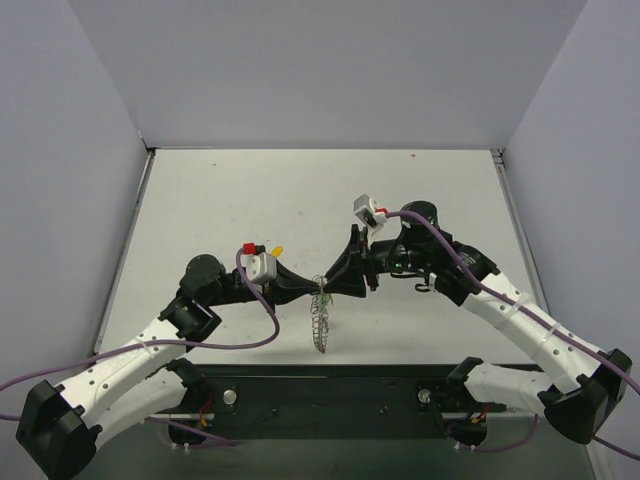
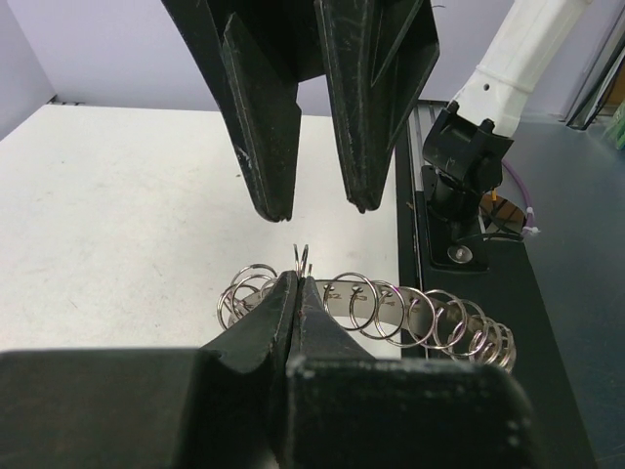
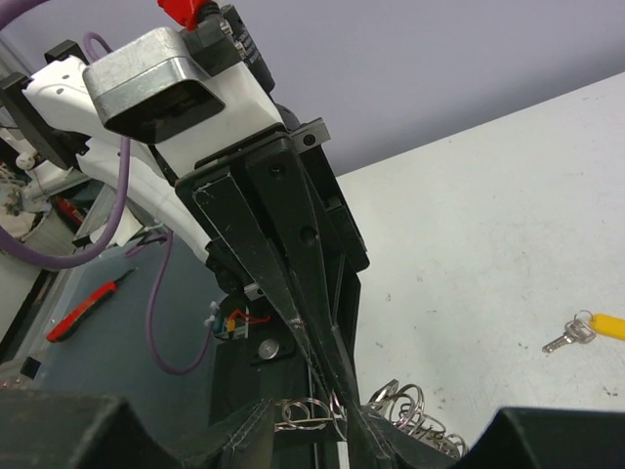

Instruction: Put the keys on the keyring

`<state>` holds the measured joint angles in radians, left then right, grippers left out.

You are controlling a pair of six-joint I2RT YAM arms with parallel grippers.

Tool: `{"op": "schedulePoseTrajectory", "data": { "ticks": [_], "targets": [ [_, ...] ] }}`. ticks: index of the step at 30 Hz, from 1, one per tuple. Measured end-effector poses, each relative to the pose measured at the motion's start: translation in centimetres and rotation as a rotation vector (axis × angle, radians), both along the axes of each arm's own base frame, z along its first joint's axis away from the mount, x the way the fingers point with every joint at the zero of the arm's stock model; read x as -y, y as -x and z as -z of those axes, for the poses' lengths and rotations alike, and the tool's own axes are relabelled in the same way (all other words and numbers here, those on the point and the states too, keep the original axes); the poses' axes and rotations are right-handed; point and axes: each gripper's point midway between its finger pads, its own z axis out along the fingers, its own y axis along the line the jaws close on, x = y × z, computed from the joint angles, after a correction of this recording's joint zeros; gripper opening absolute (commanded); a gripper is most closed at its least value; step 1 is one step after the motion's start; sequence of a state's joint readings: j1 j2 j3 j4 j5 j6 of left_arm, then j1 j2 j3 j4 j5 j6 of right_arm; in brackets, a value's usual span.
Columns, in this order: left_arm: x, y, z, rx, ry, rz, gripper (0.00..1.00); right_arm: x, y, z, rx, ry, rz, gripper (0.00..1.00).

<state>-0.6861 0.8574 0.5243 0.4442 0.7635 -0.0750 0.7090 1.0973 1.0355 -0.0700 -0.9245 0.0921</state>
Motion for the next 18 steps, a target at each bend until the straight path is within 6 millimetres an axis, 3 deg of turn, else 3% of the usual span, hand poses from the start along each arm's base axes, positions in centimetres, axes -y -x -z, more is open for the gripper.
{"op": "schedulePoseTrajectory", "data": {
  "ticks": [18],
  "targets": [
    [0.08, 0.01, -0.69, 0.0, 0.014, 0.004, 0.0, -0.35, -0.44, 0.93, 0.036, 0.036, 0.022, 0.28]
  ]
}}
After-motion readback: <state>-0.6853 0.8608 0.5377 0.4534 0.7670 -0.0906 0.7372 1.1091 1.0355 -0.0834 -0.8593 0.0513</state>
